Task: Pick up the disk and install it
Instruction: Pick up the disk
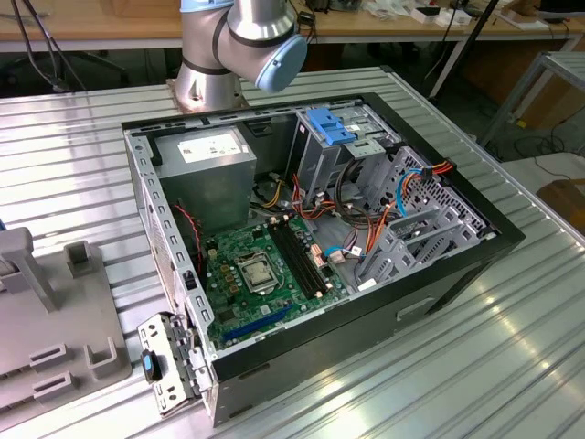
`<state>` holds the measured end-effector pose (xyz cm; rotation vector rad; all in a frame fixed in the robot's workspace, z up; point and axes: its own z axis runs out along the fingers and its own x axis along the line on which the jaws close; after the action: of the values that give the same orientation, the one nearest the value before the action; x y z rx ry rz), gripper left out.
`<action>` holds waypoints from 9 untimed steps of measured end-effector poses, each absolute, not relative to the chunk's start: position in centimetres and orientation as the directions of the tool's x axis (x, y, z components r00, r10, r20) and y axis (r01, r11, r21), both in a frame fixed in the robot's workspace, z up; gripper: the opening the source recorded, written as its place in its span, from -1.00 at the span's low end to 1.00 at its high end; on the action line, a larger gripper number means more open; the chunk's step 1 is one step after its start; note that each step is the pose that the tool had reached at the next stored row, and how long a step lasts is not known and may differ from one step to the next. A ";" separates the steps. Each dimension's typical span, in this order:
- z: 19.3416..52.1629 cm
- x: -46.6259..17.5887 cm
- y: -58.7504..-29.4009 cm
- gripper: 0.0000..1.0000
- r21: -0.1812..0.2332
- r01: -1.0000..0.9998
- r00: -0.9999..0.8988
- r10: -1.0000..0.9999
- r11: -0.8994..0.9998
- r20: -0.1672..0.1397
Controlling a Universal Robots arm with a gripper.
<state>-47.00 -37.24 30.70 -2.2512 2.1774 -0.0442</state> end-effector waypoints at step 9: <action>30.7 -47.0 -37.2 -0.26 -0.026 -0.999 0.033 -0.999 -0.033 0.014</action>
<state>-47.00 -37.24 30.69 -2.2512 2.1774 -0.0443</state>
